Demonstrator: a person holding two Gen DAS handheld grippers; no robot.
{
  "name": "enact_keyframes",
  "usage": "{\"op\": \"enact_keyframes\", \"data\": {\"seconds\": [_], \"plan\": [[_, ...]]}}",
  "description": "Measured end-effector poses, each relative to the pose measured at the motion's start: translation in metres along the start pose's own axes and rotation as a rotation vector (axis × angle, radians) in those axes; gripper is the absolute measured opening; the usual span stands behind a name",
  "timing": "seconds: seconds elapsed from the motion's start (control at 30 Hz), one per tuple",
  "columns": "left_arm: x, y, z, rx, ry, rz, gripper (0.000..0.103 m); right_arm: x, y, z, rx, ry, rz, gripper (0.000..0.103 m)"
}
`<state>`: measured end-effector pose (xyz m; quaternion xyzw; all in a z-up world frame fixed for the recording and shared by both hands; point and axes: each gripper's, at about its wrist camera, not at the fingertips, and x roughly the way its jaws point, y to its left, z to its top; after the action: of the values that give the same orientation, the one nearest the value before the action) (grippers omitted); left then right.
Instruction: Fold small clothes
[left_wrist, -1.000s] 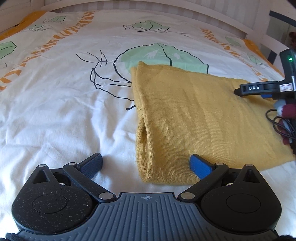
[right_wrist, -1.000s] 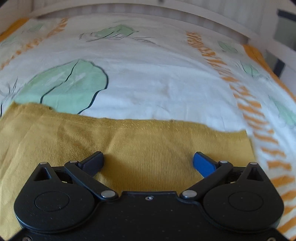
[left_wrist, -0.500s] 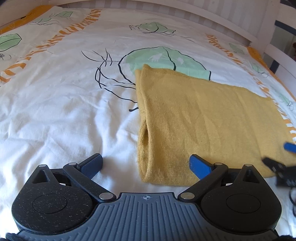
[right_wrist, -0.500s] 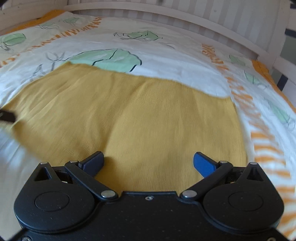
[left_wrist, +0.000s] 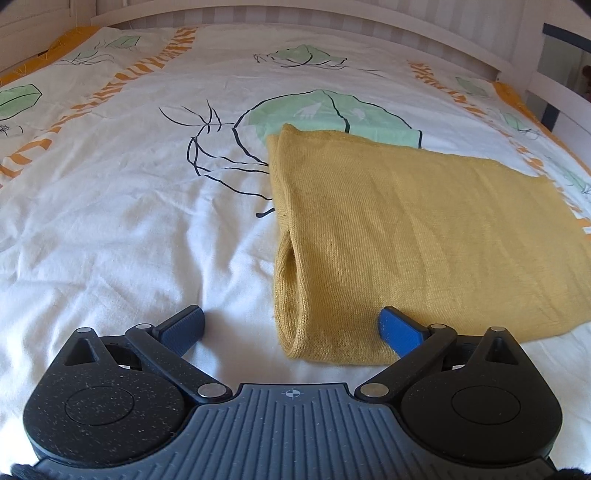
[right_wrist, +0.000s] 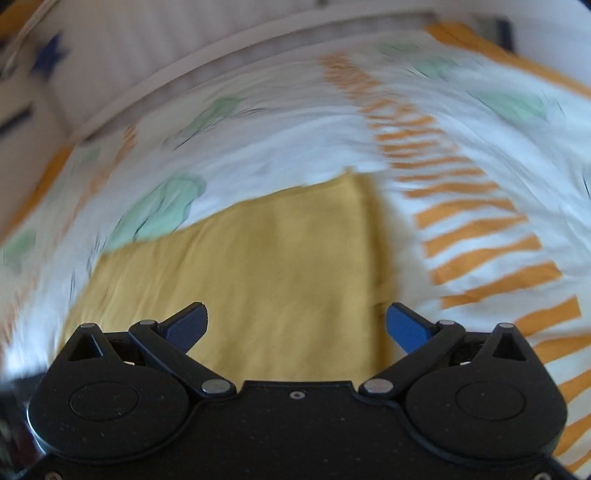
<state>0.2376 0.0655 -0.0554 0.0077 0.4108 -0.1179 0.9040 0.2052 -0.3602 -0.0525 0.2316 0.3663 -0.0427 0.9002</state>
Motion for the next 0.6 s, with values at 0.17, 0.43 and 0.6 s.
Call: {"op": "enact_keyframes", "data": {"seconds": [0.17,0.43,0.6], "plan": [[0.000,0.000,0.000,0.002,0.000,0.003,0.102,0.017,-0.033,-0.001,0.139,0.068,0.124,0.103],[0.001,-0.001,0.000,0.003,-0.001,0.007,0.102,0.031,-0.049,-0.007,0.249,0.049,0.281,0.103],[0.000,-0.001,0.000,0.004,-0.002,0.009,0.102,0.037,-0.055,-0.001,0.276,0.058,0.320,0.103]]}}
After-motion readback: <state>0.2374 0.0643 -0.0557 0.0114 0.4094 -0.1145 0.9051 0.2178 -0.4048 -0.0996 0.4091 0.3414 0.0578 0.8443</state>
